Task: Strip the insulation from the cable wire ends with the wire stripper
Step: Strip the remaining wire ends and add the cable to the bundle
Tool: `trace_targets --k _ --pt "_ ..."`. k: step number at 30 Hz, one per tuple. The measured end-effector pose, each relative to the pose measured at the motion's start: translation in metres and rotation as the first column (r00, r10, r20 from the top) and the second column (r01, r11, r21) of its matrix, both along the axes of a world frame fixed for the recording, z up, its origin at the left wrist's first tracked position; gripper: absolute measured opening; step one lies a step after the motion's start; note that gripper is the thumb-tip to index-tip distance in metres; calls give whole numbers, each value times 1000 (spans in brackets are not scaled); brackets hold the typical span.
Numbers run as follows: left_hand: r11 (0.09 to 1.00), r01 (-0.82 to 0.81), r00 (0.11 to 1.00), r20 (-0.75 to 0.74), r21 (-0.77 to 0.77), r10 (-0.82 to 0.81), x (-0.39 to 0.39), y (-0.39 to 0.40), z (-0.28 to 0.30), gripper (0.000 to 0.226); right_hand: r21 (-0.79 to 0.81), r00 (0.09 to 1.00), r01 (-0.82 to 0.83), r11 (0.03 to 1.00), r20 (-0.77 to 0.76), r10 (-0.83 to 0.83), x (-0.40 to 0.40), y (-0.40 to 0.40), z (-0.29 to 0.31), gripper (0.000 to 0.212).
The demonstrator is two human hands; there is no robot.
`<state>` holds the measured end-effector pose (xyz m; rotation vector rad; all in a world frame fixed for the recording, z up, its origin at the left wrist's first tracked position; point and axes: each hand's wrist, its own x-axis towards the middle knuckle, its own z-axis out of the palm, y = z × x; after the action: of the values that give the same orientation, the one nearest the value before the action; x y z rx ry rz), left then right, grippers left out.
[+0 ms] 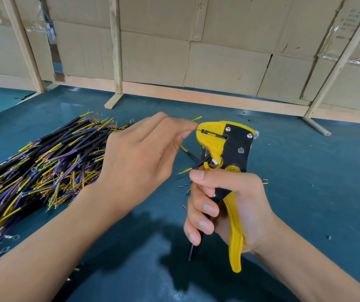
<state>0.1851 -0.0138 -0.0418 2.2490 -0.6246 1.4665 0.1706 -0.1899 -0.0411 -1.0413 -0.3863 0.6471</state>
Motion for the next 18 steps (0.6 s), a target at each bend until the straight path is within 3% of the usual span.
trace_targets --k 5,13,16,18 --pt "1000 -9 1000 -3 23 9 2 2 0 19 -84 995 75 994 -55 -80 -1 1 4 46" --pt "988 -106 994 32 117 103 8 10 -1 21 -123 979 164 979 -99 -177 -7 13 1 43" --pt "958 -216 972 -55 187 230 6 -2 -4 26 -165 941 339 926 51 -335 -10 20 -9 47" --pt "927 -356 895 -243 115 374 8 6 -3 33 -125 858 494 861 232 -458 -20 18 -11 48"
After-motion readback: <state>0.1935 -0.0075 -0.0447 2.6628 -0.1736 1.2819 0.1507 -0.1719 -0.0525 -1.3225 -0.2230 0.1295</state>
